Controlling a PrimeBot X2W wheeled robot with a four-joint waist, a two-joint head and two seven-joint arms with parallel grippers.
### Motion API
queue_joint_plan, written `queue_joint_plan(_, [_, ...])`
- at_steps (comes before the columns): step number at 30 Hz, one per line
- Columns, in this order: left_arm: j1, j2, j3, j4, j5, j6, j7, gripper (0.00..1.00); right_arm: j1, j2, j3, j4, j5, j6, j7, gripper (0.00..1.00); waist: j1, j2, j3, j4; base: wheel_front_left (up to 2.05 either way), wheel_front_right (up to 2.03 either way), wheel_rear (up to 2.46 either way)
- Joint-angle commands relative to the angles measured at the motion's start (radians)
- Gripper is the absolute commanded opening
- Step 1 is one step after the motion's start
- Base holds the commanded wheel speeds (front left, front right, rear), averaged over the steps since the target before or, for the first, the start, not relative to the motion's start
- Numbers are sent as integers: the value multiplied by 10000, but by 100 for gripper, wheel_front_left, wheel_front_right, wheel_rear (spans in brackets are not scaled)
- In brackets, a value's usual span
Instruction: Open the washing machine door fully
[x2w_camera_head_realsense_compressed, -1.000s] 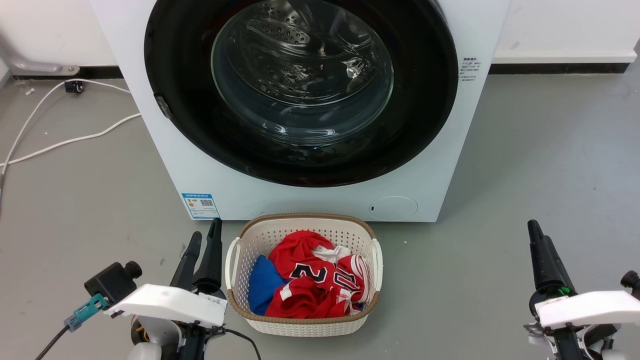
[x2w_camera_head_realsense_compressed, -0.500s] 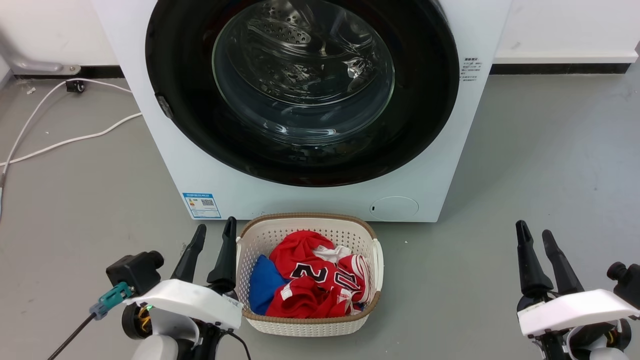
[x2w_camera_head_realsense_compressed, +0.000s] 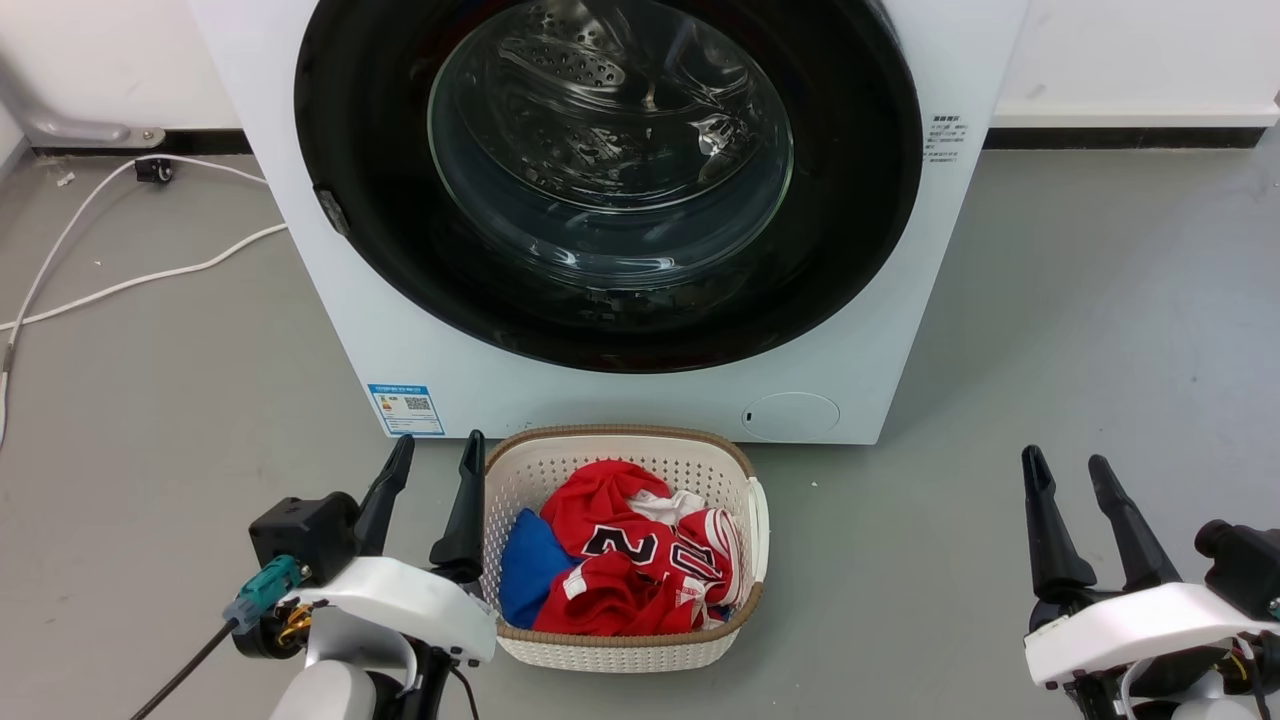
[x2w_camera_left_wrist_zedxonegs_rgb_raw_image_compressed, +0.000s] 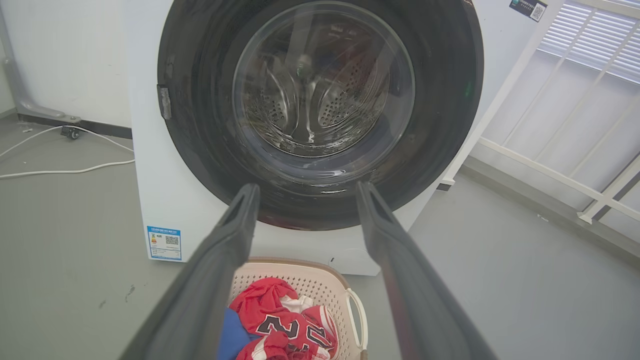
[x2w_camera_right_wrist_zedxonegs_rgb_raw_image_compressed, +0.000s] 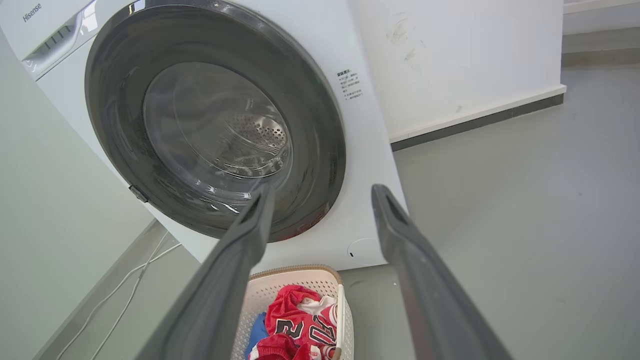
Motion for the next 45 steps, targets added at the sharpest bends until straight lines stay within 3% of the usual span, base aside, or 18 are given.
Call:
queue_joint_plan(1, [-215, 76, -88, -61, 263, 67, -106, 100, -45, 0, 11, -174, -346, 15, -47, 100, -1, -1, 0, 3, 0, 0, 0])
queue_joint_plan(16, [-254, 226, -330, -99, 1415, 377, -463, 100, 127, 77, -26, -432, -1693, 19, 28, 100, -1, -1, 14, 50, 0, 0, 0])
queue_joint_plan(45, [-250, -47, -174, 626, 2894, -61, -1042, 100, 388, 151, -228, -462, -3146, 15, -225, 100, -1, -1, -12, 74, 0, 0, 0])
